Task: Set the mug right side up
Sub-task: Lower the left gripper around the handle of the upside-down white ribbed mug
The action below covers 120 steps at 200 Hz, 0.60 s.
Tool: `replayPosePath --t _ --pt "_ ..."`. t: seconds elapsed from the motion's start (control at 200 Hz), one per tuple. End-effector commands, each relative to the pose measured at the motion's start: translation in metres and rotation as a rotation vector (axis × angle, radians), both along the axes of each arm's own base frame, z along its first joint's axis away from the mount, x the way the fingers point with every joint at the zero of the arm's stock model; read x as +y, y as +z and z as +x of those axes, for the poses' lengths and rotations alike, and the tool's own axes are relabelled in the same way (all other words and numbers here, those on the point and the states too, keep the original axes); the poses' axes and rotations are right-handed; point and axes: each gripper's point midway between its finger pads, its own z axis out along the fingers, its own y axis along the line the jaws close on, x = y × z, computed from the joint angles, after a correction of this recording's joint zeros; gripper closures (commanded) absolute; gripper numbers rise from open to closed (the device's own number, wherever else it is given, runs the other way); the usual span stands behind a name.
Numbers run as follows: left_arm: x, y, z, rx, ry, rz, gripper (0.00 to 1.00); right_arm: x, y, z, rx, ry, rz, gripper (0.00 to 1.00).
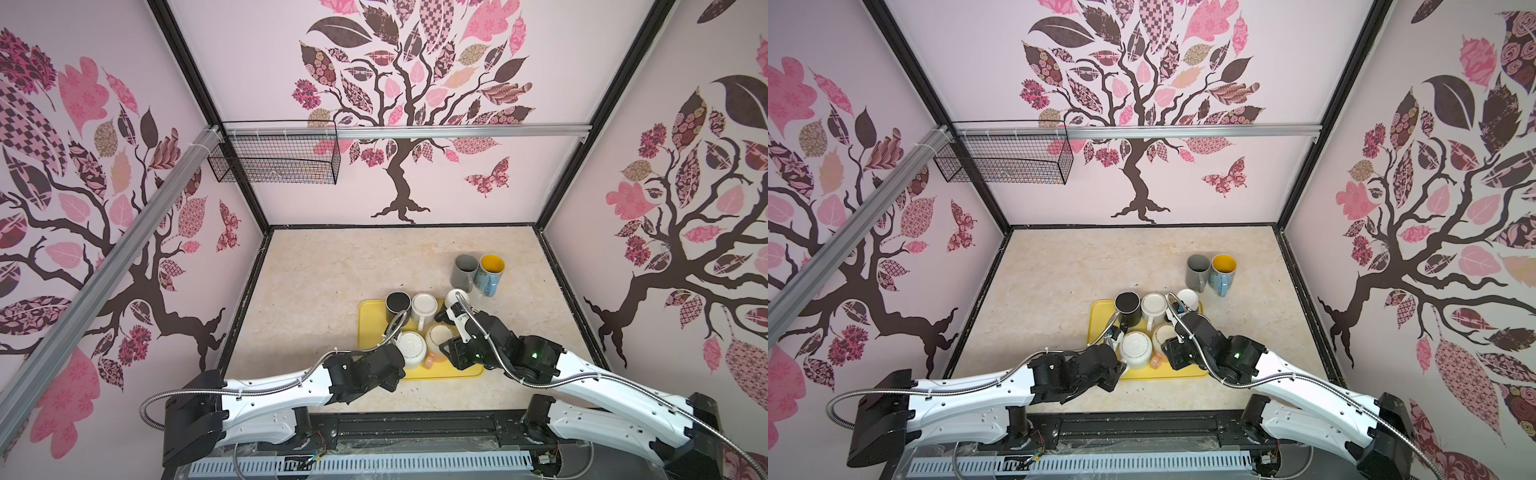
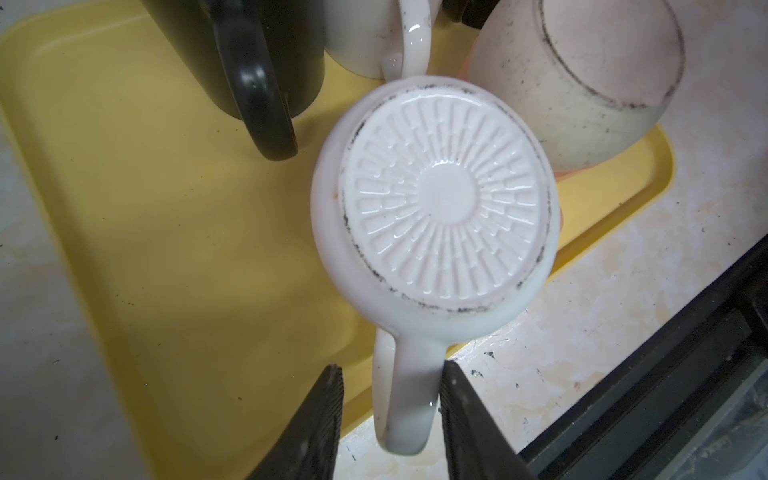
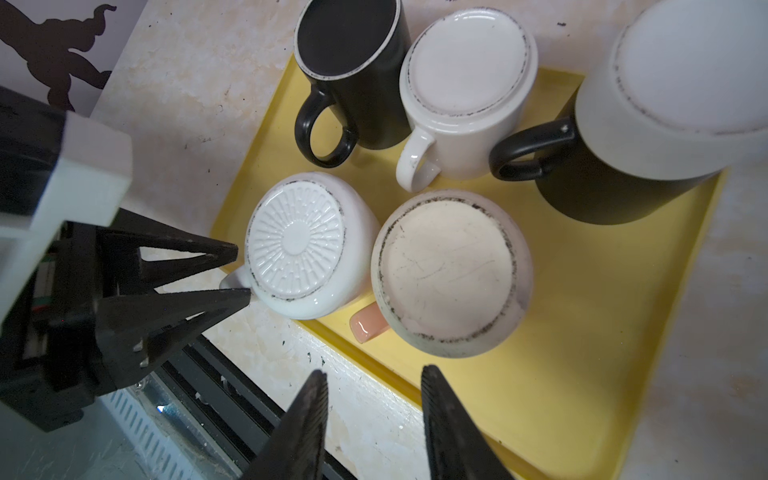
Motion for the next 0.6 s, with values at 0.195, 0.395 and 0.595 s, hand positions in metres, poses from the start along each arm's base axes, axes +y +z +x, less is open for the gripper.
replayPosePath --t 0.195,0.395,0.595 --pt "-0.0081 0.0124 0.0050 -0.034 -0.005 0.003 0.64 0.0016 0.0066 0.0018 -0.026 -0.004 0.022 0.60" --pt "-0.0057 0.0130 0.0058 -0.048 -0.004 0.014 0.56 0.0021 0.0044 0.0021 -0.025 -0.004 0.023 0.60" --pt "-0.0058 0.0136 0.0112 -0.072 -0.001 0.049 0.44 0.0021 0.0013 0.0020 -0.022 -0.004 0.020 0.61"
